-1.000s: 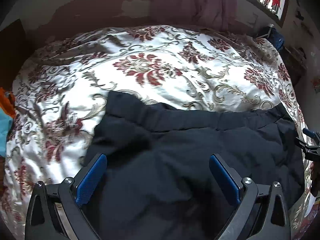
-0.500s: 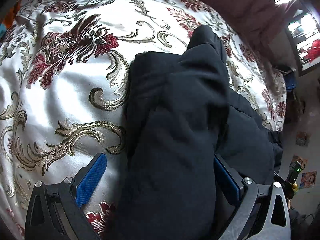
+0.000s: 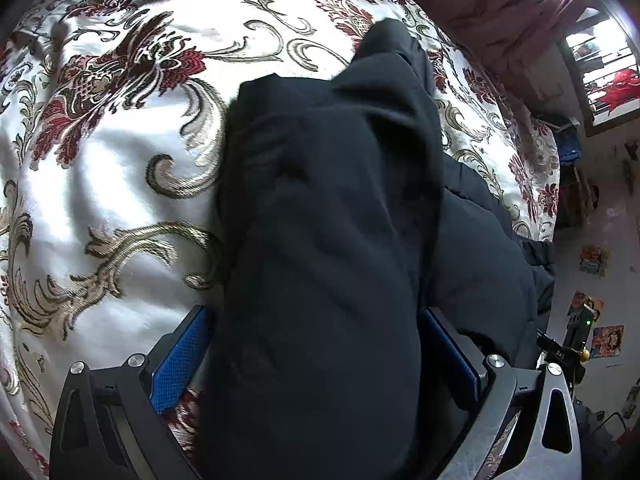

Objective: Fold large clothes

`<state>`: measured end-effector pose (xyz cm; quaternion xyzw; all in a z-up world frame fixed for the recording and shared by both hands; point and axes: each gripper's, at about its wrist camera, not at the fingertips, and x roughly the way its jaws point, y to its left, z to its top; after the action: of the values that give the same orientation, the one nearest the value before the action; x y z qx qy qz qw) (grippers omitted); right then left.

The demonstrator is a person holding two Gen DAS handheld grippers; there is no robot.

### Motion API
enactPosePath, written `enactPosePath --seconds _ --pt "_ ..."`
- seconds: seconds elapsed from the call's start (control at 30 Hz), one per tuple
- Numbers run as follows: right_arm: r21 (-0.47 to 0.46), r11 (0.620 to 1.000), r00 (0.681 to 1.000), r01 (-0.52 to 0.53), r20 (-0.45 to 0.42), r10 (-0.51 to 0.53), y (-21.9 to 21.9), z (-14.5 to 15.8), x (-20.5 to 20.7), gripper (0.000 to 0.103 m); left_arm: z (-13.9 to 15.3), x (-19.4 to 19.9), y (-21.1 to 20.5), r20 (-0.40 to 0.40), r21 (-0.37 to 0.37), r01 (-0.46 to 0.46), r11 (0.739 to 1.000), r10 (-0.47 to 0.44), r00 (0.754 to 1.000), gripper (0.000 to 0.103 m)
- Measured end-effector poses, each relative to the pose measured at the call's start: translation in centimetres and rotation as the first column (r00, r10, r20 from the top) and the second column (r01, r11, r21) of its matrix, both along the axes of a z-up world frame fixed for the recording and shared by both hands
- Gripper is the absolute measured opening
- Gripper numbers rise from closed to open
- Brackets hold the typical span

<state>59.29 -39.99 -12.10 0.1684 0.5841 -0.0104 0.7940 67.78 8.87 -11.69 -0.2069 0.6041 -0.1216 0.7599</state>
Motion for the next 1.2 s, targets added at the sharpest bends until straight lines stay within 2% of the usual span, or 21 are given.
enactPosePath --seconds 0.03,0.1,0.2,0.27,0.33,0.43,0.67,0.83,1.0,1.13,1.2 --pt "0.011 1.0 1.0 0.011 0.002 -0.011 -0.1 0.2 -0.1 0.067 0.1 -0.1 -0.2 -0.001 -0.003 -0.001 1.0 0.001 1.0 0.093" --pt "0.036 0.999 0.999 0.036 0.007 -0.036 -0.5 0.7 -0.5 0.048 0.2 -0.3 -0.4 -0.002 -0.018 -0.006 1.0 0.006 1.0 0.079" --pt "0.054 0.998 0.999 0.032 0.017 -0.033 -0.5 1.5 -1.0 0.03 0.8 -0.6 -0.6 0.006 -0.02 -0.023 1.0 0.023 1.0 0.055" --pt "0.043 0.999 0.999 0.015 0.034 -0.016 0.0 2.3 -1.2 0.024 1.6 -1.4 -0.6 0.047 -0.003 -0.024 1.0 0.024 0.999 0.045" --pt "0.024 1.0 0.998 -0.007 0.06 0.005 0.7 3.4 -1.4 0.019 2.6 -2.3 -1.4 0.103 0.049 -0.006 0.999 0.001 0.995 0.035" --pt "0.037 0.999 0.992 -0.02 0.128 0.015 0.7 5.8 -2.0 0.015 4.3 -2.8 -2.2 0.144 0.077 -0.01 0.997 -0.001 0.99 0.026" --pt "-0.031 0.999 0.962 -0.042 0.269 0.049 -0.5 12.8 -3.4 0.013 9.0 -3.2 -5.1 0.22 0.07 0.05 0.996 -0.064 0.973 0.022" --pt "-0.064 0.998 0.95 0.001 0.31 0.019 -4.0 15.9 -5.4 0.013 11.1 -3.6 -8.1 0.253 0.022 0.078 0.997 -0.081 0.964 0.022" --pt "-0.092 0.994 0.956 0.051 0.293 -0.022 -6.0 15.4 -6.4 0.013 11.8 -3.8 -11.3 0.281 0.015 0.123 0.992 -0.122 0.952 0.022" --pt "-0.106 0.991 0.964 0.08 0.261 -0.05 -6.8 12.8 -6.6 0.013 10.3 -3.8 -13.2 0.258 0.036 0.144 0.989 -0.149 0.955 0.022" --pt "-0.14 0.986 0.968 0.087 0.246 -0.051 -7.1 11.6 -6.6 0.018 9.1 -3.9 -13.7 0.246 0.061 0.145 0.988 -0.155 0.957 0.022"
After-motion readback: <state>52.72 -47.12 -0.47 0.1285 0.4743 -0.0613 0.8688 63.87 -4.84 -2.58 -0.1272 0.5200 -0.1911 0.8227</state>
